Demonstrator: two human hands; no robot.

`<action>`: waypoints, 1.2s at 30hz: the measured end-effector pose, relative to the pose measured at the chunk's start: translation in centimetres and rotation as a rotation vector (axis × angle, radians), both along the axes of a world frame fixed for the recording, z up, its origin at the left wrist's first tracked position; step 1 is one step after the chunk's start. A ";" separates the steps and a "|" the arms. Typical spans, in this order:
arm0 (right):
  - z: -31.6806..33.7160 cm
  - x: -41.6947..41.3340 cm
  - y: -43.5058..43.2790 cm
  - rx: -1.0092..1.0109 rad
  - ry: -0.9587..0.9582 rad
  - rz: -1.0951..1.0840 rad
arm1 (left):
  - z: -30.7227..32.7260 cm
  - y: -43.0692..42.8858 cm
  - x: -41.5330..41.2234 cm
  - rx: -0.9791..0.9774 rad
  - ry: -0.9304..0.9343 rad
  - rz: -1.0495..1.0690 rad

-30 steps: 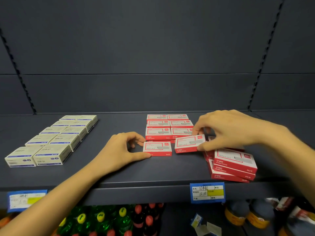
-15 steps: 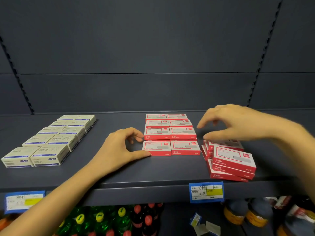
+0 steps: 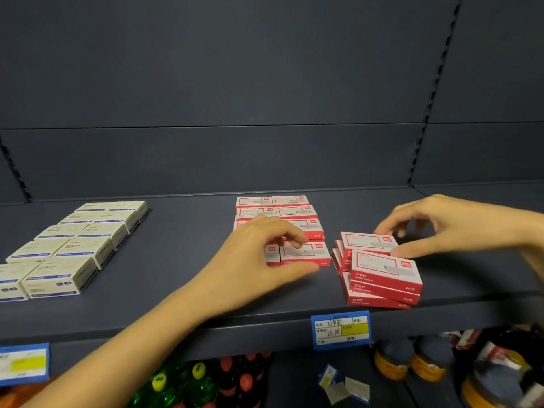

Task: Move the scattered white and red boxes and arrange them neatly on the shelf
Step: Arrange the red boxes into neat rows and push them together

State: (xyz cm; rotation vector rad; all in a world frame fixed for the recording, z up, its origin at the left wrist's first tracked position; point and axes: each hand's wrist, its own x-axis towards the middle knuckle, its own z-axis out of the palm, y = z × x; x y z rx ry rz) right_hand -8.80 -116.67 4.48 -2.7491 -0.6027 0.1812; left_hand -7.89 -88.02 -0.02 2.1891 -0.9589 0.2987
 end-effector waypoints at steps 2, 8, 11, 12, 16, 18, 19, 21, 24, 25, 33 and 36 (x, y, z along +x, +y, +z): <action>-0.3 -0.1 -0.2 0.032 0.014 -0.003 | 0.1 -1.2 -0.2 0.041 0.005 -0.041; -0.8 -0.7 -1.2 0.038 0.000 -0.024 | -0.2 -4.2 -0.1 0.138 -0.034 -0.128; -0.8 -1.0 -2.0 0.060 -0.062 -0.054 | -0.4 -5.1 0.3 0.165 -0.028 -0.138; -0.9 -1.1 -2.2 0.067 -0.079 -0.057 | -0.4 -5.3 0.5 0.172 -0.028 -0.137; -0.8 -1.4 -2.4 0.080 -0.118 -0.071 | -0.2 -5.7 1.3 0.190 0.022 -0.155; -0.7 -1.5 -2.3 0.078 -0.140 -0.072 | -0.2 -5.7 1.4 0.179 0.035 -0.161; -0.7 -1.5 -2.2 0.081 -0.153 -0.070 | -0.2 -5.6 1.4 0.174 0.023 -0.155; -0.7 -1.5 -1.8 0.088 -0.183 -0.065 | 0.0 -5.0 1.4 0.160 -0.008 -0.140; -0.7 -1.3 -1.0 0.079 -0.210 -0.064 | 0.8 -2.6 1.4 0.124 -0.060 -0.102; -0.7 -1.2 -0.6 0.079 -0.215 -0.061 | 1.1 -1.6 1.5 0.112 -0.088 -0.072; -0.5 -0.1 2.5 0.034 -0.216 -0.012 | 0.6 5.2 2.6 0.079 -0.071 0.181; -0.8 0.5 3.7 -0.031 -0.217 -0.004 | -0.4 6.2 3.0 0.105 -0.023 0.211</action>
